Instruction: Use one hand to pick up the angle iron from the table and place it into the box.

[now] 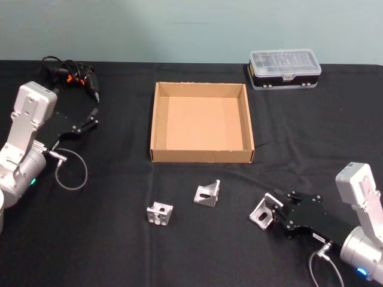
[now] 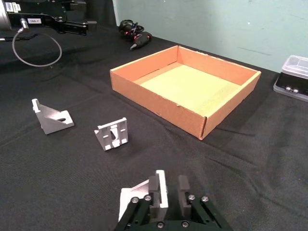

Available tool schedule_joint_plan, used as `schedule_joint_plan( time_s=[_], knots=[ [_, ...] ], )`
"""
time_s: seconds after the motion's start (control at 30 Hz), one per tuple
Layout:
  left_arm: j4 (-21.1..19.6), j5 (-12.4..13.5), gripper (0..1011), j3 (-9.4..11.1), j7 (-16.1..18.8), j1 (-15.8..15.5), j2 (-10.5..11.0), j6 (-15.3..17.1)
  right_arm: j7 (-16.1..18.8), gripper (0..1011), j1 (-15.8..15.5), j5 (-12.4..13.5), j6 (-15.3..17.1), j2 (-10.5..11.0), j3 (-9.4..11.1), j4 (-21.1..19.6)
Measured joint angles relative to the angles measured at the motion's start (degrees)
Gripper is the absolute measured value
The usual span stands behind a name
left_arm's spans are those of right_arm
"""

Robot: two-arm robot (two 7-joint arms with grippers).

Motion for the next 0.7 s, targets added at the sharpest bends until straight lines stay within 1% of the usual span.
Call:
schedule_joint_plan(
  time_s=[0.03, 0.13, 0.17, 0.2, 0.27, 0.7],
  knots=[
    [0.0, 0.0, 1011, 0.0, 0.0, 0.0, 0.0, 0.0, 0.0, 243, 0.0, 0.0, 0.0, 0.0, 0.0, 0.0],
    [0.0, 0.0, 1011, 0.0, 0.0, 0.0, 0.0, 0.0, 0.0, 165, 0.0, 0.0, 0.0, 0.0, 0.0, 0.0],
    [0.0, 0.0, 1011, 0.0, 0.0, 0.0, 0.0, 0.0, 0.0, 116, 0.0, 0.0, 0.0, 0.0, 0.0, 0.0],
    [0.0, 0.0, 1011, 0.0, 0.0, 0.0, 0.0, 0.0, 0.0, 105, 0.0, 0.1, -0.1, 0.0, 0.0, 0.0],
    [0.0, 0.0, 1011, 0.0, 0.0, 0.0, 0.0, 0.0, 0.0, 90, 0.0, 0.1, -0.1, 0.0, 0.0, 0.0],
    [0.0, 0.0, 1011, 0.0, 0.0, 0.0, 0.0, 0.0, 0.0, 90, 0.0, 0.1, -0.1, 0.0, 0.0, 0.0]
  ],
)
